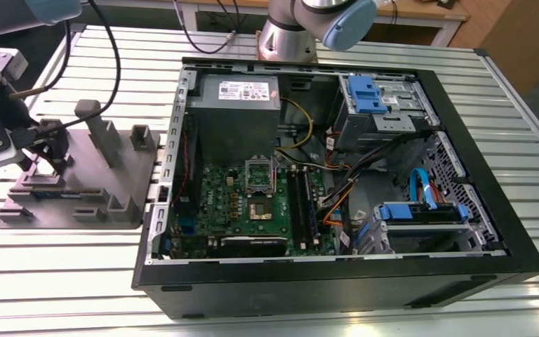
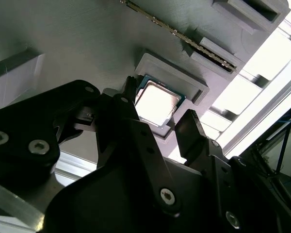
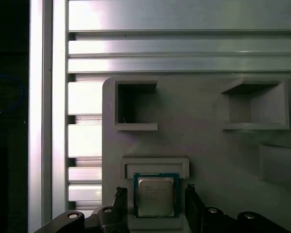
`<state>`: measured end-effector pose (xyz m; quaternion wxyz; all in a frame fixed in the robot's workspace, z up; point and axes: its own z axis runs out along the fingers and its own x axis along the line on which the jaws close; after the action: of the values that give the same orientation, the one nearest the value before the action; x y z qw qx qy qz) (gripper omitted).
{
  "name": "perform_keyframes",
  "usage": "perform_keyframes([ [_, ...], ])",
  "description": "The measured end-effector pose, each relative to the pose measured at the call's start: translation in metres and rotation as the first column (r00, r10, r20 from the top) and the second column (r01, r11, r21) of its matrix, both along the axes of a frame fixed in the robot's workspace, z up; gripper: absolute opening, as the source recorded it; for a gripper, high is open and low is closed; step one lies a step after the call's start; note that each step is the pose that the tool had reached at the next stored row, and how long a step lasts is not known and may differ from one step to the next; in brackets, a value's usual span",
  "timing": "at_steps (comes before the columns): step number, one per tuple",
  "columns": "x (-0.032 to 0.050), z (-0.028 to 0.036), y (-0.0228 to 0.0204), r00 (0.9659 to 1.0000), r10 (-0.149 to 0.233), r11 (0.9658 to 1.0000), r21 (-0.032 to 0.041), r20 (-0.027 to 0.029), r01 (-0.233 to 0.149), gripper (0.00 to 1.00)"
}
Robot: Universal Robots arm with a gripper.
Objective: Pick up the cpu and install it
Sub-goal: 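Pick up the cpu and move it towards the insertion slot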
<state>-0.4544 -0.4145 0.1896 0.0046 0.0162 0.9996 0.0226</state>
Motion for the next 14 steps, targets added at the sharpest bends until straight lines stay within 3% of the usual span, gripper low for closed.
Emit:
perform_keyframes([
  [14,0.0007,-0.0035,0.0000,1.0000,-0.004,1.0000,0.0001,0.0001,0.004,0.59],
])
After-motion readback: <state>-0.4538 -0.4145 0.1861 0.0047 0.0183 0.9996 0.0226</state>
